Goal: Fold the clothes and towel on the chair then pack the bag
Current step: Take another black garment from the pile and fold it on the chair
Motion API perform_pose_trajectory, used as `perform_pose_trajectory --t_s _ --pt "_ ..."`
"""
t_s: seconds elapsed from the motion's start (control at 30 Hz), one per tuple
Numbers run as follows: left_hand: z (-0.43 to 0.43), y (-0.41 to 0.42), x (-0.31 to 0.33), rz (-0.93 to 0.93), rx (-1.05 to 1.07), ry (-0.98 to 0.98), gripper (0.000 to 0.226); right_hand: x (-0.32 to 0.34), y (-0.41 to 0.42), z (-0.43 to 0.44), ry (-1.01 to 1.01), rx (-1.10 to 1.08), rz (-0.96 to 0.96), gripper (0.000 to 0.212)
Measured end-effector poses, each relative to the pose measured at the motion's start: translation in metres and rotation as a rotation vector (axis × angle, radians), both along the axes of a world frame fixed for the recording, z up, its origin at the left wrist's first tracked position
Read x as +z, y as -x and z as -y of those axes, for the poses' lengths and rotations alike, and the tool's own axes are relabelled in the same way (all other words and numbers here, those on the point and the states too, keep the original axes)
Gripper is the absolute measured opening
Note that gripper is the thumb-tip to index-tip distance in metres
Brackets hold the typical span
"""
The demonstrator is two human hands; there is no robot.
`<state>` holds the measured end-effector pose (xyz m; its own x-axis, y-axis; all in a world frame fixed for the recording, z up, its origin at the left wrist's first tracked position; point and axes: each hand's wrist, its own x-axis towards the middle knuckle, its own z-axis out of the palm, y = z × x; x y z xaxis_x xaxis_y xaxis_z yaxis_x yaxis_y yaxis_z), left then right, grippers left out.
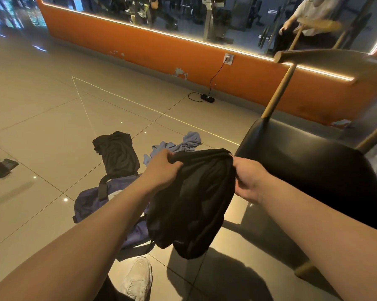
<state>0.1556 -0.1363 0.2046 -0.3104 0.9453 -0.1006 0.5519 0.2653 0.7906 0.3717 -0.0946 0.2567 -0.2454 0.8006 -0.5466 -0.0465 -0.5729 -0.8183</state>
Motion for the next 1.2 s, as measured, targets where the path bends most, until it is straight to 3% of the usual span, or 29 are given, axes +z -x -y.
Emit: perform_pose_trajectory --t_s 0.1,0.2,0.3,0.37,0.57,0.73,0.97,1.13,1.2 --pt "0.002 -0.001 -0.001 0.01 0.032 -0.022 0.043 0.005 0.003 0.0 0.021 -0.005 -0.049 0.026" --pt "0.008 -0.003 0.007 -0.022 0.023 -0.075 0.043 0.012 0.008 0.0 0.045 -0.035 -0.083 0.025" --pt "0.015 -0.002 0.01 0.26 -0.224 0.09 0.067 0.019 0.013 0.001 0.083 -0.083 -0.12 0.025" --pt "0.019 0.0 0.004 0.274 -0.361 0.14 0.074 0.022 0.015 0.003 0.101 -0.105 -0.156 0.026" --pt "0.016 0.005 -0.012 -0.01 -0.438 0.092 0.027 0.025 0.01 0.0 0.139 -0.174 -0.222 0.033" --pt "0.016 -0.014 -0.009 -0.048 -0.403 0.055 0.025 0.023 0.0 -0.005 0.151 -0.225 -0.219 0.032" --pt "0.003 -0.006 0.009 0.429 -0.043 -0.047 0.029 0.014 -0.012 -0.011 0.182 -0.301 -0.111 0.027" --pt "-0.004 -0.002 0.012 0.724 0.091 -0.046 0.016 0.005 -0.015 -0.011 0.19 -0.312 0.012 0.025" --pt "-0.007 -0.001 0.011 0.813 0.126 -0.033 0.021 0.002 -0.015 -0.008 0.164 -0.26 0.047 0.023"
